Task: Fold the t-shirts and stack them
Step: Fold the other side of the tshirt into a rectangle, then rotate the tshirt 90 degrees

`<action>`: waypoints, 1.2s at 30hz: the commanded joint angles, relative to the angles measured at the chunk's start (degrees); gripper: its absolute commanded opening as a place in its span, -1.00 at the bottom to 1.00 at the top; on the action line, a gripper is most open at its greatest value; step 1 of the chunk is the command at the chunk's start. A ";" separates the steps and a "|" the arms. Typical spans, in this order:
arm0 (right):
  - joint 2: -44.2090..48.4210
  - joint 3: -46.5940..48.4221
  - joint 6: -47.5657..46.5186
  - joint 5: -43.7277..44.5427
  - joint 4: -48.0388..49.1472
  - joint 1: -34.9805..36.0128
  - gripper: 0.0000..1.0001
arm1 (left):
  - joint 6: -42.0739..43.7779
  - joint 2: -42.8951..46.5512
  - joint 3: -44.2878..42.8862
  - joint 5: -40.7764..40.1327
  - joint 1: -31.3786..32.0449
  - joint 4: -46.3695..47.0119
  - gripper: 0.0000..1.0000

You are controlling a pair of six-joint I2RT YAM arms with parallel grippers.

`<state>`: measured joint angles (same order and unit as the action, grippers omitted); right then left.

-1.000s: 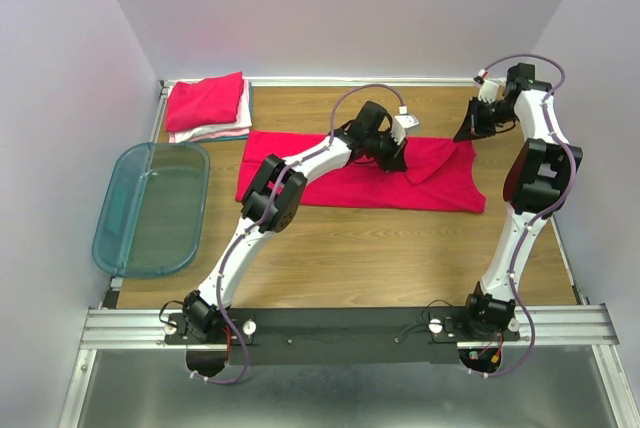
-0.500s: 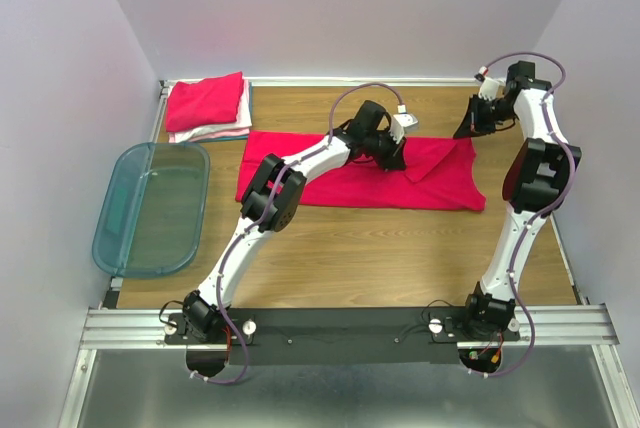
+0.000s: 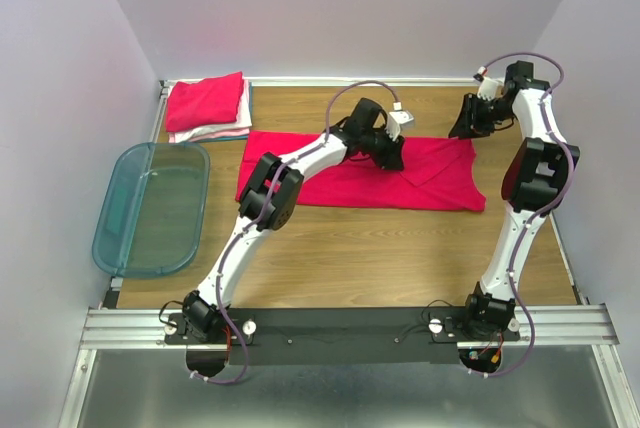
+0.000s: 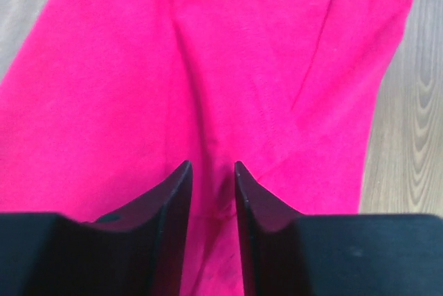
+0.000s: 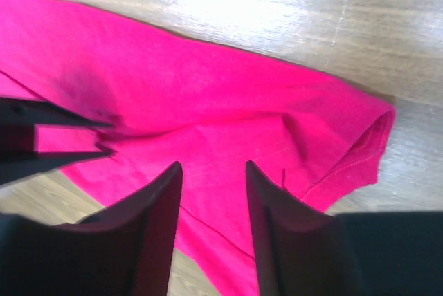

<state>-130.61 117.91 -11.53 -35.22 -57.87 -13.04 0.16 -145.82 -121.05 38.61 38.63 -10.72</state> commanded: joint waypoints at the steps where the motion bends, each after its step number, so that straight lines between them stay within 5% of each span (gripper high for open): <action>1: 1.58 -0.57 -0.68 2.96 0.21 0.47 0.07 | 1.50 7.73 0.99 1.02 -2.94 -3.77 -0.17; 13: 16.60 -19.80 -13.07 12.44 -8.23 -4.19 0.12 | 21.96 34.00 28.55 -4.33 -17.26 -23.01 -0.10; 25: 14.07 -31.07 -12.29 18.35 -0.15 -5.07 -0.04 | 27.17 42.72 51.61 -14.34 -23.51 -19.96 -0.12; 36: 7.83 -28.97 -11.41 25.10 5.13 -5.07 -0.99 | 25.59 38.24 53.82 -24.81 -24.22 -18.54 -0.23</action>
<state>-119.68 87.70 -22.94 -16.71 -57.52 -17.74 25.34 -105.84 -68.38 19.03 15.00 -29.58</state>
